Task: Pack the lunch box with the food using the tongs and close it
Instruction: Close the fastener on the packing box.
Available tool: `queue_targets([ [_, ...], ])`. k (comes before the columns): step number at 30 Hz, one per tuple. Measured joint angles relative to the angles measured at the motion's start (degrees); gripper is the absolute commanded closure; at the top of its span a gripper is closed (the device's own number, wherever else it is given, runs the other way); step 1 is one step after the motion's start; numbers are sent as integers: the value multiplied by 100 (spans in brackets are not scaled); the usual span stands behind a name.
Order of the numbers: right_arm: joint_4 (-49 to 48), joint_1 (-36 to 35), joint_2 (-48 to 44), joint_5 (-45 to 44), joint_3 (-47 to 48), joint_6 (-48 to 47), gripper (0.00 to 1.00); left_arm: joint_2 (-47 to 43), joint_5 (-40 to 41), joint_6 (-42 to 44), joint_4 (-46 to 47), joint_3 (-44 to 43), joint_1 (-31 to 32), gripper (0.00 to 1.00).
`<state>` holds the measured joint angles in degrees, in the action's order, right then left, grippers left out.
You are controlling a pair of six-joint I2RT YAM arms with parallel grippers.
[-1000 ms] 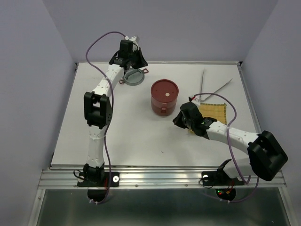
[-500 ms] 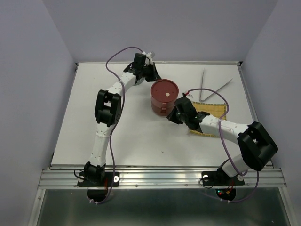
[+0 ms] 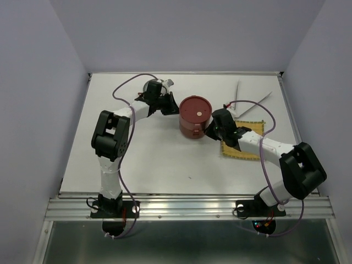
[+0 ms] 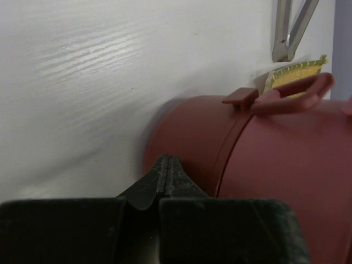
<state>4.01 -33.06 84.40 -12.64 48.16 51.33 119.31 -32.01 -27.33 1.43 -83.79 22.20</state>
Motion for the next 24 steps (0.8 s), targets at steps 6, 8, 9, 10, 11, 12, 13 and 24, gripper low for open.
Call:
queue_targets([
  [6, 205, 44, 153, -48, 214, -190, 99, -907, 258, 4, 214, 876, -4, 100],
  [8, 203, 79, 144, -94, 240, -181, 99, -1049, 374, 13, 116, 960, 13, 100],
  [9, 201, 101, 133, -125, 249, -164, 99, -1084, 472, 31, 79, 960, 20, 100],
  [10, 205, 138, 85, -184, 249, -101, 99, -1084, 522, 31, 61, 955, 13, 100],
  [11, 203, 177, 31, -229, 249, -57, 99, -1084, 595, 28, -9, 927, 7, 100],
  [12, 203, 219, -20, -264, 249, -26, 99, -1047, 678, 26, -129, 855, -9, 100],
  [13, 201, 275, -79, -304, 249, 2, 99, -1003, 723, 22, -227, 763, -22, 100],
  [24, 396, 1270, 931, 330, 1801, -393, 99, 92, 1213, 9, -658, -754, -184, 100],
])
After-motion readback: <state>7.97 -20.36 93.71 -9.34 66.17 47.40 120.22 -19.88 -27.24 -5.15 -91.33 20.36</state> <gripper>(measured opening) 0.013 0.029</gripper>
